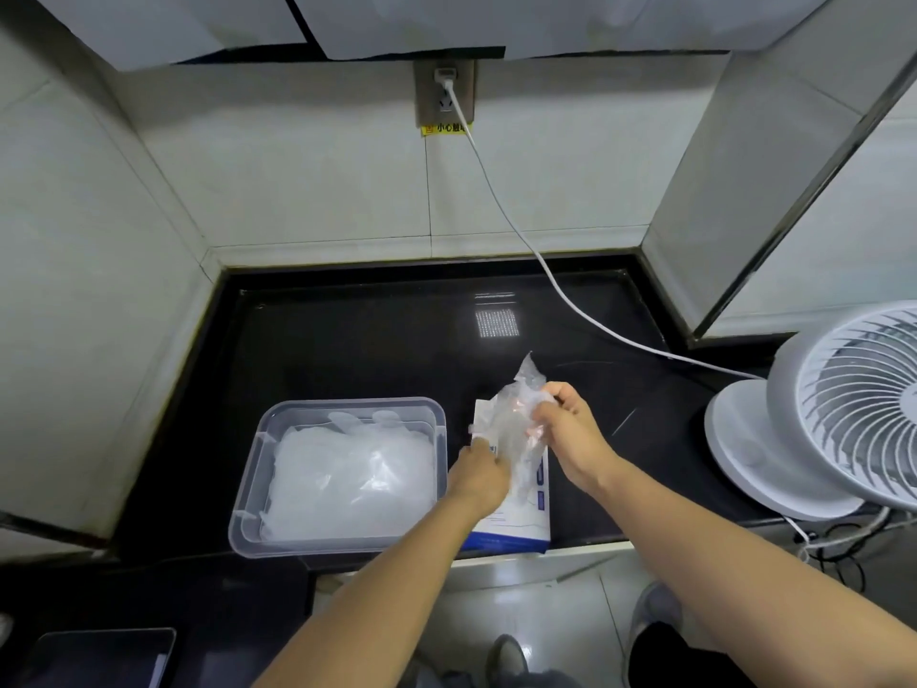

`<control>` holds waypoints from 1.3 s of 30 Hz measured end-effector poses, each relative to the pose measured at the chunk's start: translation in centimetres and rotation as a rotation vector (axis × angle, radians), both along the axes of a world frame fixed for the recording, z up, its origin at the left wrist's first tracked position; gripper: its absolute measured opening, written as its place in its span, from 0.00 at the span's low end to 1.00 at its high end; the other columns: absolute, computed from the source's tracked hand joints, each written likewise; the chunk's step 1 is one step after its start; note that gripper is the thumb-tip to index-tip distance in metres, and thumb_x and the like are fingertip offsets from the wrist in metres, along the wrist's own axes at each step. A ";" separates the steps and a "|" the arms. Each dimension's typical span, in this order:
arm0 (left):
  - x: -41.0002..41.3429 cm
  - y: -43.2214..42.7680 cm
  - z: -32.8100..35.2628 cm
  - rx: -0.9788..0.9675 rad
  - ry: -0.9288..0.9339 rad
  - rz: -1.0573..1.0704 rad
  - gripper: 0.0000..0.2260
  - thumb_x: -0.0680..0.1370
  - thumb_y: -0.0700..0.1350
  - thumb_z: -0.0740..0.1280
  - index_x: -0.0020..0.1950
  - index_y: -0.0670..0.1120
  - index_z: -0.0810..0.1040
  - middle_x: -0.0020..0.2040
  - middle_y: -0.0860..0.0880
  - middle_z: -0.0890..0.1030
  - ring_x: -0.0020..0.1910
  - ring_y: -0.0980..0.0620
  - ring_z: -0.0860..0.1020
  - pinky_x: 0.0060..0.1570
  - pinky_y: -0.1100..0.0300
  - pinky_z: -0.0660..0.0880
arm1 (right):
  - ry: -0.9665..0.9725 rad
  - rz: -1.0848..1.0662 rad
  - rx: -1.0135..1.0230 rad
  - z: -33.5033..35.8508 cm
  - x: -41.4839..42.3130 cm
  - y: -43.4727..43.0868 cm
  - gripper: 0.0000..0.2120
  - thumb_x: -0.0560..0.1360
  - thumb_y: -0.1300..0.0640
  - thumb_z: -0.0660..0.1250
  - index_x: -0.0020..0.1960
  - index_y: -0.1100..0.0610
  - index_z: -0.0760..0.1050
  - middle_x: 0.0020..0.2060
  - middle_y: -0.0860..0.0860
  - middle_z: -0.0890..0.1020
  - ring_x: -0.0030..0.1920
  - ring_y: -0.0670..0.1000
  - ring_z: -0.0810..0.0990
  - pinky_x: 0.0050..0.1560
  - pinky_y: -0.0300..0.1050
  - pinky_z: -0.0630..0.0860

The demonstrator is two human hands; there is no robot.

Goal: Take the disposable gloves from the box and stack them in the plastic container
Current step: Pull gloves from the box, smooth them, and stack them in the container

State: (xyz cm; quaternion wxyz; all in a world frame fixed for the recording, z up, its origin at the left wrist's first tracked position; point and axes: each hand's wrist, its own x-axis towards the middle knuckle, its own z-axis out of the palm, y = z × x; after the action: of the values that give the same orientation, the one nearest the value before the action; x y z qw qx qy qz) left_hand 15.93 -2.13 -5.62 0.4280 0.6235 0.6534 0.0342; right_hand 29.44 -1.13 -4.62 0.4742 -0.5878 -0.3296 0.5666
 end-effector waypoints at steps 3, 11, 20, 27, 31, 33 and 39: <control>0.2 1.3 2.0 -0.091 -0.372 0.383 0.15 0.82 0.49 0.54 0.61 0.42 0.73 0.52 0.42 0.78 0.46 0.50 0.75 0.45 0.57 0.71 | 0.071 0.005 -0.044 0.1 -0.2 0.1 0.17 0.74 0.72 0.60 0.56 0.54 0.73 0.49 0.58 0.80 0.46 0.54 0.79 0.47 0.48 0.77; -3.4 3.3 2.5 -0.256 -0.769 0.535 0.14 0.74 0.45 0.74 0.57 0.41 0.81 0.51 0.42 0.85 0.51 0.44 0.83 0.54 0.52 0.80 | 0.196 0.131 -0.056 0.3 -1.8 0.3 0.30 0.71 0.74 0.66 0.70 0.55 0.68 0.59 0.62 0.80 0.56 0.61 0.82 0.55 0.53 0.80; -9.0 2.9 3.9 -0.172 -0.587 0.341 0.03 0.75 0.38 0.71 0.48 0.43 0.80 0.42 0.46 0.79 0.40 0.52 0.76 0.38 0.64 0.74 | 0.155 0.300 -0.097 1.5 -4.5 1.2 0.20 0.79 0.50 0.67 0.61 0.66 0.78 0.55 0.64 0.83 0.56 0.60 0.82 0.60 0.56 0.77; -13.9 2.6 4.2 -0.209 -0.651 0.626 0.16 0.75 0.50 0.73 0.59 0.45 0.78 0.51 0.47 0.79 0.49 0.51 0.78 0.47 0.62 0.77 | 0.031 0.097 -0.028 1.6 -8.1 1.7 0.05 0.79 0.61 0.67 0.53 0.58 0.80 0.44 0.56 0.84 0.45 0.54 0.83 0.46 0.47 0.80; -16.2 2.0 4.5 -0.242 -1.106 0.786 0.15 0.79 0.48 0.68 0.63 0.41 0.78 0.57 0.41 0.82 0.55 0.46 0.82 0.55 0.56 0.78 | -0.024 0.062 0.041 1.5 -10.7 2.0 0.05 0.80 0.62 0.65 0.49 0.56 0.79 0.45 0.57 0.83 0.46 0.56 0.82 0.52 0.52 0.79; -16.7 1.8 4.3 -0.272 -1.143 0.795 0.17 0.78 0.50 0.69 0.62 0.41 0.79 0.57 0.41 0.82 0.58 0.44 0.80 0.63 0.49 0.74 | -0.066 0.071 0.080 1.4 -12.1 1.9 0.05 0.80 0.63 0.65 0.49 0.57 0.80 0.44 0.56 0.83 0.46 0.55 0.81 0.51 0.52 0.79; -18.2 1.6 3.0 0.097 -0.516 0.702 0.10 0.79 0.49 0.67 0.42 0.44 0.76 0.33 0.48 0.73 0.33 0.54 0.72 0.36 0.61 0.72 | -0.297 0.156 0.095 1.0 -14.1 2.3 0.06 0.79 0.60 0.64 0.49 0.57 0.80 0.46 0.56 0.82 0.42 0.51 0.78 0.28 0.38 0.73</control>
State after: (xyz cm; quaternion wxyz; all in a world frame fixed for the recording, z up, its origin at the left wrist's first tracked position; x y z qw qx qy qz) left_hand -2.30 -0.56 -2.63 0.5100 0.3539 0.6950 0.3628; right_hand 15.37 1.14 -3.61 0.4022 -0.6147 -0.4671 0.4921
